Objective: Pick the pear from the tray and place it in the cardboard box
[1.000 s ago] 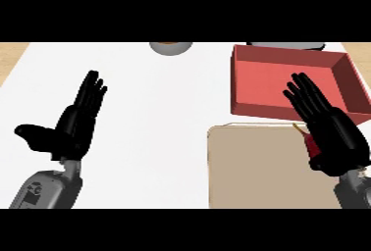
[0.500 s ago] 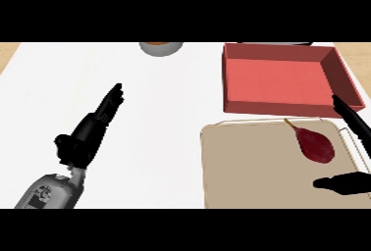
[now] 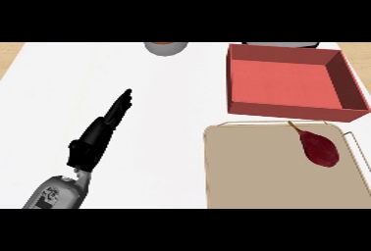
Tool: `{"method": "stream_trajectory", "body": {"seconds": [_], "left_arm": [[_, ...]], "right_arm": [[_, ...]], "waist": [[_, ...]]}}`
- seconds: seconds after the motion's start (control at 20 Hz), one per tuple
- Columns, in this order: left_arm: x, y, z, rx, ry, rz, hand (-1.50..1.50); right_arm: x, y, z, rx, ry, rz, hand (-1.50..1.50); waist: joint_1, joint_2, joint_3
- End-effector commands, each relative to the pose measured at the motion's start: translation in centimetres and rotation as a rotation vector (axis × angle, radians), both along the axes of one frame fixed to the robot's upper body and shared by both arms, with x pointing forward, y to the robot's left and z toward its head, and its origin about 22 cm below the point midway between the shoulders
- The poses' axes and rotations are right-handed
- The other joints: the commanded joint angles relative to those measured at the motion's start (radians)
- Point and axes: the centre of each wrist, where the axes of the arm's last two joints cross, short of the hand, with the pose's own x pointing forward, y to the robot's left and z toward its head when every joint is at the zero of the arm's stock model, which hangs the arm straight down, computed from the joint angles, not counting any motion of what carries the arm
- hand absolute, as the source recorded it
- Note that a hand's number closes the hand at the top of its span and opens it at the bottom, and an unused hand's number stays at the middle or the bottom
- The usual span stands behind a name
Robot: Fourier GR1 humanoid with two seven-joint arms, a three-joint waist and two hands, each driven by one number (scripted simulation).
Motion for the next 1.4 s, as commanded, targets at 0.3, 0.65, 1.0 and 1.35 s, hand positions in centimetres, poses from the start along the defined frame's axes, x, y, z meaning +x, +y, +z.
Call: {"method": "stream_trajectory", "body": {"seconds": [0.3, 0.65, 1.0, 1.35], "left_arm": [[-0.9, -0.1, 0.8, 0.003, -0.011, -0.016, 0.0], [0.4, 0.2, 1.6, 0.008, -0.006, -0.039, 0.0], [1.3, -1.6, -0.5, 0.02, -0.01, -0.056, 0.0], [1.4, 1.4, 1.0, 0.0, 0.008, -0.027, 0.0]], "right_arm": [[-0.2, 1.1, 6.6, -0.068, 0.3, 0.059, -1.5], [1.2, 2.4, 4.5, -0.001, 0.319, 0.035, -1.5], [3.1, 4.2, 0.2, -0.049, 0.362, 0.007, -1.5], [4.3, 3.6, -0.9, -0.054, 0.389, -0.024, -1.5]], "waist": [[0.027, 0.001, -0.001], [0.034, 0.004, 0.0], [0.035, 0.007, 0.001], [0.034, 0.005, 0.001]]}}
